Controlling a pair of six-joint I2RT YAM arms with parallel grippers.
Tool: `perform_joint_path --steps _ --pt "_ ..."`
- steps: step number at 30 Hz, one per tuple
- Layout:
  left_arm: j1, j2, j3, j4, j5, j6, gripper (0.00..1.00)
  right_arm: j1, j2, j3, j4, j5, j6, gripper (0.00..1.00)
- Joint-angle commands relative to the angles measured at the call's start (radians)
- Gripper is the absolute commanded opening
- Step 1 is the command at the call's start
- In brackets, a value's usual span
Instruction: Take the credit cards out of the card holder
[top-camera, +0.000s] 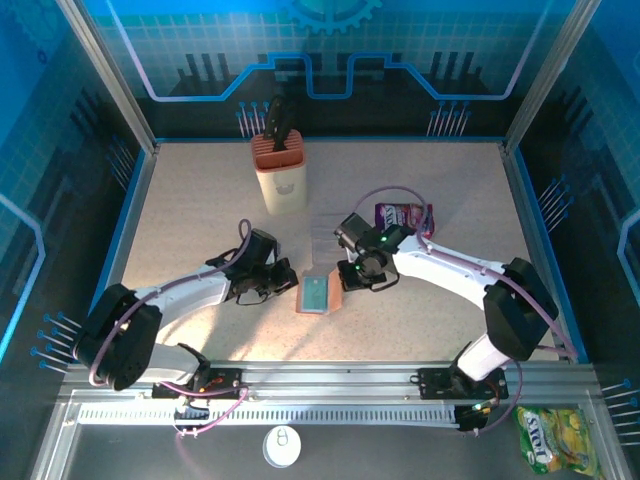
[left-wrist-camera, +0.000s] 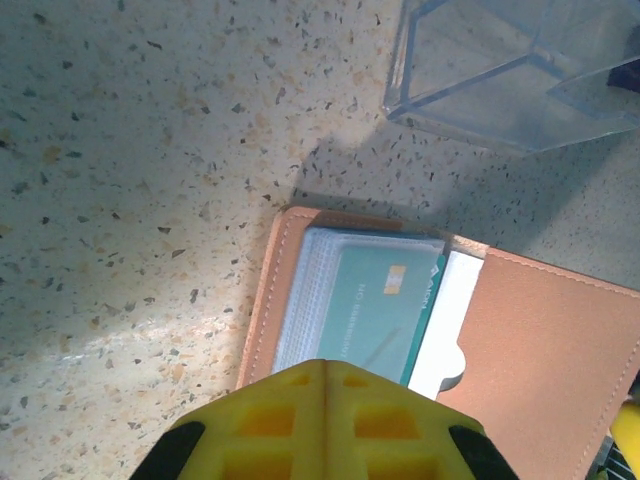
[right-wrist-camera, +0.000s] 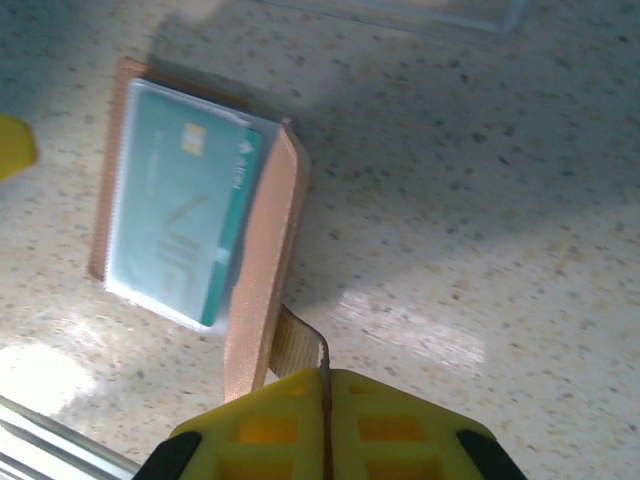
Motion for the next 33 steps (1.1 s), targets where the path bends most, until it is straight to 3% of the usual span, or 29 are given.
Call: perform_joint_path --steps 1,19,33 --pt "0.003 0.015 -0.012 0.010 0.034 -0.005 0.00 -0.028 -0.024 -0.044 -0.041 0.041 -0.020 0.07" --pt "-0.048 0.119 -0.048 0.095 0.056 -0.047 0.00 -0.070 0.101 -0.097 0.038 0.099 -0.054 0.06" --pt "-0.048 0.058 -0.075 0.078 0.041 -0.039 0.00 -0.047 0.124 -0.086 0.000 0.217 -0.051 0.31"
